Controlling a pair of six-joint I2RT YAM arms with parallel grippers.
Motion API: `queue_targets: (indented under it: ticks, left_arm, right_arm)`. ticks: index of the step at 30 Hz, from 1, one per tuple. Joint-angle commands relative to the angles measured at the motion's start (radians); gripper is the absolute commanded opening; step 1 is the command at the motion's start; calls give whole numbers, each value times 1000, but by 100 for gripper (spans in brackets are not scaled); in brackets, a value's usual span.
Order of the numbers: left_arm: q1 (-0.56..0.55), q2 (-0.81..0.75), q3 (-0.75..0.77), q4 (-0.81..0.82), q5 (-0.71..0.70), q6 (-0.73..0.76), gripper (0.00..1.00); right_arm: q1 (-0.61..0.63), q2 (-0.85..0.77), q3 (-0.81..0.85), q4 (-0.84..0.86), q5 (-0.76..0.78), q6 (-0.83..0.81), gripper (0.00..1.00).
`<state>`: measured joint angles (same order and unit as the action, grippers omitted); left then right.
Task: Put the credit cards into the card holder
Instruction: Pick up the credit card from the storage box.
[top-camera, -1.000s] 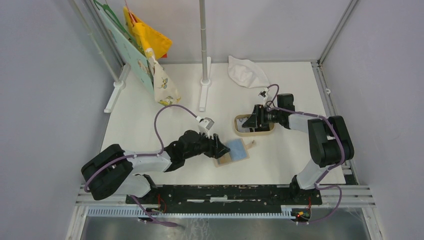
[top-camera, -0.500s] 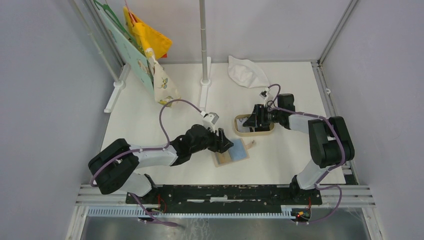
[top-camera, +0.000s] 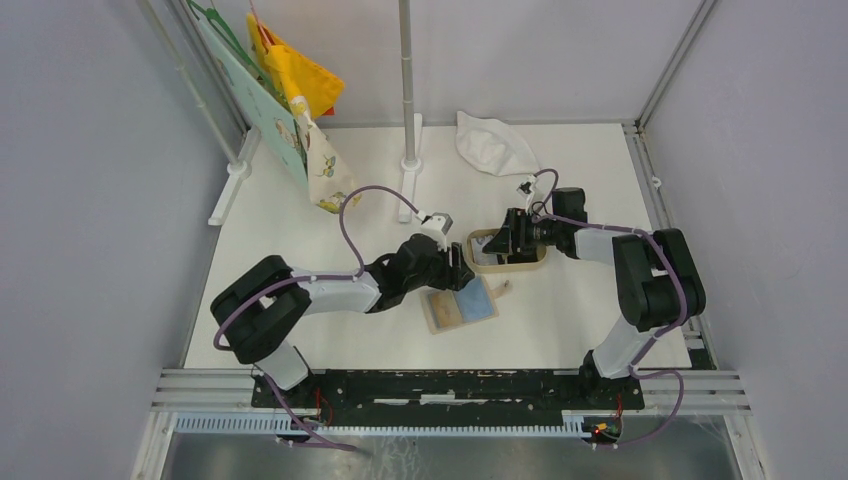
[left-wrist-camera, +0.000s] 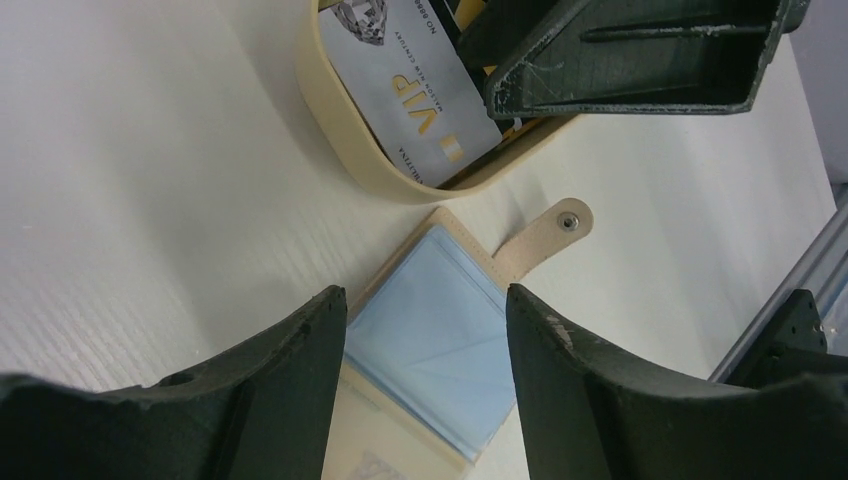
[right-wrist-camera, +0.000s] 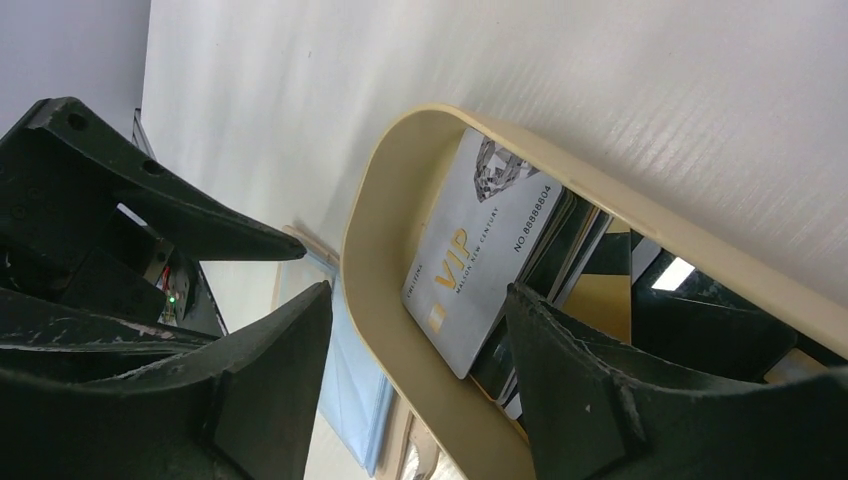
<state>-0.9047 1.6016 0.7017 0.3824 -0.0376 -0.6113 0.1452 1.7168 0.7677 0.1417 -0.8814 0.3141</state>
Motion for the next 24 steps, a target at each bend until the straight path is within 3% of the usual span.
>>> queue_targets:
  ticks: [1, 15, 24]
  left_arm:
    - [3, 37, 73, -6, -43, 28, 65]
    - [3, 90, 121, -19, -48, 39, 55]
    - [4, 54, 121, -31, -95, 56, 55]
  right_arm:
    - [12, 12, -6, 49, -42, 43, 70]
    - [17, -9, -78, 284, -131, 242, 69]
    - [16, -68, -79, 283, -60, 199, 70]
